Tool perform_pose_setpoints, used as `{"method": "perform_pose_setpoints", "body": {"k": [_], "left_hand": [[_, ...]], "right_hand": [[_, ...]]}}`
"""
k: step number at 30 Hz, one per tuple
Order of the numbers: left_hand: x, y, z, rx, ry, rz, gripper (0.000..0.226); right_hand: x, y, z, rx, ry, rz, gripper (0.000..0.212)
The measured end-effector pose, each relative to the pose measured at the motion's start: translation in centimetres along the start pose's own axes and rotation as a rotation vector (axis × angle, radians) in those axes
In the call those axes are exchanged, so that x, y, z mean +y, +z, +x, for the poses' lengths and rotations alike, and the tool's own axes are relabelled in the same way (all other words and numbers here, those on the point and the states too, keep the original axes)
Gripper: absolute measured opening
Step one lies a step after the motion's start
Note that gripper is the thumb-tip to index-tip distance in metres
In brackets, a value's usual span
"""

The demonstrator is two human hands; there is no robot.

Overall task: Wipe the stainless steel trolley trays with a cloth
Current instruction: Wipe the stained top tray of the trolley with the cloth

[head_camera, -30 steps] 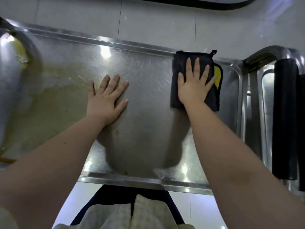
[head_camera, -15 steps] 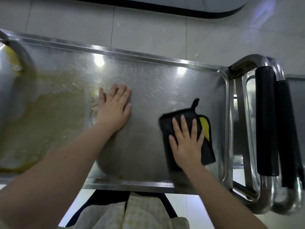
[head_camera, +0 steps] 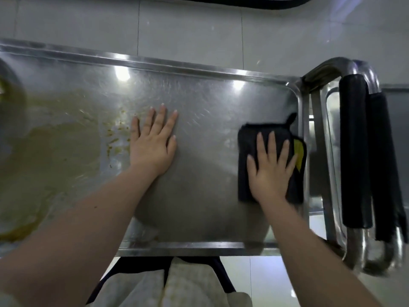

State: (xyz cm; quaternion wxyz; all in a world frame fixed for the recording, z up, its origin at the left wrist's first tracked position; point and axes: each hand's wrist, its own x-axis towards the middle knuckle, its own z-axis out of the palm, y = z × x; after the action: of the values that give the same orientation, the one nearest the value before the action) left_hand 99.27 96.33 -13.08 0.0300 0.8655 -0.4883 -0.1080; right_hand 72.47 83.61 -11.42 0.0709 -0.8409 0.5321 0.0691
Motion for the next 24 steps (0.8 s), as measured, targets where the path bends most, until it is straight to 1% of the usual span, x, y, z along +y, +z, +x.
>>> {"method": "perform_pose_setpoints", "body": {"k": [3, 4, 6, 8, 11, 14, 17, 20, 24], "left_hand": [[0.2, -0.2, 0.0, 0.005, 0.006, -0.025, 0.063], [0.3, -0.2, -0.1, 0.008, 0.01, -0.028, 0.063], [0.4, -0.3, -0.1, 0.009, 0.016, -0.02, 0.063], [0.3, -0.3, 0.0, 0.005, 0.018, -0.011, 0.063], [0.3, -0.3, 0.0, -0.001, 0.016, -0.01, 0.062], [0.2, -0.2, 0.0, -0.007, 0.01, -0.008, 0.063], [0.0, 0.0, 0.0, -0.013, 0.003, -0.004, 0.063], [0.0, 0.0, 0.0, -0.016, 0.008, -0.011, 0.063], [0.1, -0.3, -0.1, -0.035, 0.005, -0.006, 0.063]], "right_hand": [[2.1, 1.7, -10.9, -0.047, -0.01, -0.025, 0.061], [2.4, 2.0, -12.9, -0.084, 0.003, -0.017, 0.061], [2.5, 1.9, -13.4, -0.136, 0.025, 0.009, 0.061], [1.9, 1.3, -10.2, -0.119, 0.011, 0.002, 0.06], [0.9, -0.2, -1.2, -0.044, -0.005, -0.025, 0.059], [-0.5, -1.5, 8.2, -0.066, 0.047, -0.006, 0.059], [-1.4, -1.6, 12.0, -0.077, 0.109, -0.011, 0.06], [-2.1, -1.1, 8.7, -0.046, 0.091, -0.036, 0.062], [-2.0, 0.8, -4.1, 0.005, -0.071, 0.003, 0.059]]}}
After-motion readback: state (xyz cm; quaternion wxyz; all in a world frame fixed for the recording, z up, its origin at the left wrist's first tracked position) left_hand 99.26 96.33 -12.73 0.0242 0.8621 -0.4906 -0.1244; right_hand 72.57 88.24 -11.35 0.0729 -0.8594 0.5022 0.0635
